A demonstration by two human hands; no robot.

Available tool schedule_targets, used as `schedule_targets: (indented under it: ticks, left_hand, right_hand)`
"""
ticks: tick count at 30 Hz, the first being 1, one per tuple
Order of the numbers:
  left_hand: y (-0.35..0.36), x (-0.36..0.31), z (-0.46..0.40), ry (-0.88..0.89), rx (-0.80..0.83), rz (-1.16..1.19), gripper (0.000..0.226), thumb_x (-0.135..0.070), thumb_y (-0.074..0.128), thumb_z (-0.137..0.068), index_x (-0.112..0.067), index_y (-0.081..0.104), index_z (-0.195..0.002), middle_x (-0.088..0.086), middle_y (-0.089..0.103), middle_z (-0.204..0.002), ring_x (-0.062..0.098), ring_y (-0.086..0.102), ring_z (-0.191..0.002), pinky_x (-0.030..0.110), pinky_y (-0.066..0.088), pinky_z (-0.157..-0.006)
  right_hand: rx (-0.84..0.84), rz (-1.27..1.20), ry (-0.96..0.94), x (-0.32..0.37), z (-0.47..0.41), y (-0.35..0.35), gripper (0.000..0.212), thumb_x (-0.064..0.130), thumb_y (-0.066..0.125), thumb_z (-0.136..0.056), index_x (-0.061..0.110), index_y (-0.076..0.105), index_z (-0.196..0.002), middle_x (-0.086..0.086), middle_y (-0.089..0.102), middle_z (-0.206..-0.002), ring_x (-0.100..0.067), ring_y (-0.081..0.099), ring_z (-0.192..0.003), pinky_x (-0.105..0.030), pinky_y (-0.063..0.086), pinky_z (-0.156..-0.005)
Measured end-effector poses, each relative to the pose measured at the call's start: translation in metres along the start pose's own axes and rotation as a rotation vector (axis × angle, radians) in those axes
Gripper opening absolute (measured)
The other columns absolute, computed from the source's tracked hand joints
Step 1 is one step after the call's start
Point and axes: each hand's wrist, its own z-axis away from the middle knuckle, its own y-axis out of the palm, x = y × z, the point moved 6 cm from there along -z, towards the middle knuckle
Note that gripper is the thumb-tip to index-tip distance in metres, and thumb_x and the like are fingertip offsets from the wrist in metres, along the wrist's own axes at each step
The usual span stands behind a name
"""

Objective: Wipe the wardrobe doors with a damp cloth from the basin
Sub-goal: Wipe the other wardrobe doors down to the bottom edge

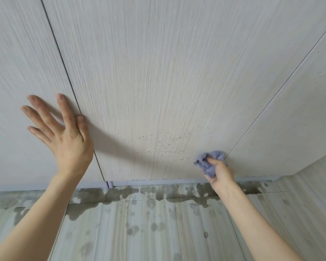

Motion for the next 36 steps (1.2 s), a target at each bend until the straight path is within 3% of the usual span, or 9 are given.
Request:
schedule_targets:
  ticks: [3,7,13,18,20,25,29,33,36]
  left_hand:
    - [0.000,-0.003,0.001,-0.013,-0.015,0.000,0.052,-0.026,0.020,-0.102,-0.018,0.006,-0.151,0.035,-0.005,-0.150,0.054,-0.009,-0.137,0.046,-0.016,-0.107]
    - [0.001,-0.002,0.002,-0.035,-0.014,-0.006,0.052,-0.023,0.022,-0.102,-0.013,0.008,-0.151,0.039,-0.003,-0.148,0.057,-0.006,-0.136,0.060,-0.006,-0.107]
    - [0.000,-0.001,0.002,-0.037,-0.015,-0.013,0.052,-0.023,0.023,-0.102,-0.008,0.010,-0.150,0.040,-0.001,-0.147,0.057,-0.004,-0.136,0.057,-0.006,-0.107]
    - [0.000,-0.002,0.003,-0.034,-0.015,-0.017,0.052,-0.025,0.021,-0.102,-0.009,0.010,-0.150,0.040,0.000,-0.148,0.057,-0.003,-0.136,0.058,-0.006,-0.107]
    - [0.000,0.001,0.003,-0.040,-0.019,-0.018,0.051,-0.025,0.022,-0.102,-0.012,0.010,-0.150,0.039,0.000,-0.148,0.056,-0.003,-0.136,0.059,-0.005,-0.107]
    - [0.002,0.000,0.004,-0.052,-0.022,-0.019,0.051,-0.023,0.023,-0.102,-0.015,0.011,-0.151,0.038,0.001,-0.149,0.055,-0.002,-0.137,0.058,-0.004,-0.108]
    - [0.000,-0.003,0.005,-0.056,-0.021,-0.009,0.051,-0.021,0.023,-0.102,-0.011,0.011,-0.150,0.039,0.001,-0.148,0.056,-0.002,-0.136,0.055,-0.006,-0.108]
    - [-0.001,-0.006,0.005,-0.063,-0.026,0.003,0.051,-0.020,0.023,-0.102,-0.009,0.011,-0.150,0.038,0.001,-0.149,0.057,-0.003,-0.136,0.061,-0.002,-0.108]
    - [-0.001,-0.004,0.005,-0.057,-0.029,0.000,0.051,-0.020,0.023,-0.102,-0.009,0.010,-0.150,0.038,0.001,-0.149,0.056,-0.003,-0.137,0.063,-0.002,-0.108]
  right_hand:
    - [-0.008,-0.041,0.209,-0.016,0.000,-0.002,0.011,-0.001,0.051,-0.092,0.008,0.054,-0.097,-0.013,0.058,-0.106,-0.029,0.060,-0.098,-0.024,0.045,-0.064]
    - [0.123,-0.103,0.078,0.023,0.029,0.026,0.015,-0.005,0.059,-0.083,0.007,0.060,-0.075,-0.011,0.067,-0.083,-0.025,0.068,-0.077,-0.026,0.052,-0.067]
    - [0.146,-0.238,-0.185,0.062,0.057,0.045,0.010,-0.001,0.064,-0.081,0.007,0.064,-0.074,-0.003,0.070,-0.069,-0.018,0.069,-0.062,-0.023,0.056,-0.056]
    - [0.071,-0.051,0.090,0.024,0.050,0.032,0.006,0.001,0.062,-0.085,0.007,0.062,-0.086,-0.008,0.067,-0.086,-0.018,0.065,-0.070,-0.029,0.053,-0.067]
    - [0.097,-0.052,0.185,0.028,0.055,0.034,0.013,-0.001,0.057,-0.088,0.005,0.060,-0.077,-0.011,0.069,-0.072,-0.020,0.066,-0.062,-0.029,0.055,-0.068]
    - [0.227,-0.242,0.013,0.088,0.077,0.068,0.014,-0.004,0.059,-0.084,0.002,0.061,-0.072,-0.015,0.069,-0.065,-0.027,0.067,-0.069,-0.034,0.057,-0.060]
    - [0.284,-0.134,-0.096,0.075,0.079,0.081,0.033,0.000,0.054,-0.088,0.014,0.069,-0.062,-0.005,0.068,-0.070,-0.019,0.068,-0.067,-0.022,0.048,-0.053]
    - [0.079,0.121,0.134,-0.011,0.047,0.057,0.013,0.001,0.060,-0.086,0.006,0.063,-0.098,-0.013,0.066,-0.099,-0.030,0.066,-0.092,-0.025,0.045,-0.051]
    - [-0.050,0.160,0.168,-0.036,0.036,0.045,0.018,-0.006,0.062,-0.083,0.004,0.059,-0.098,-0.014,0.064,-0.088,-0.026,0.062,-0.074,-0.033,0.049,-0.060]
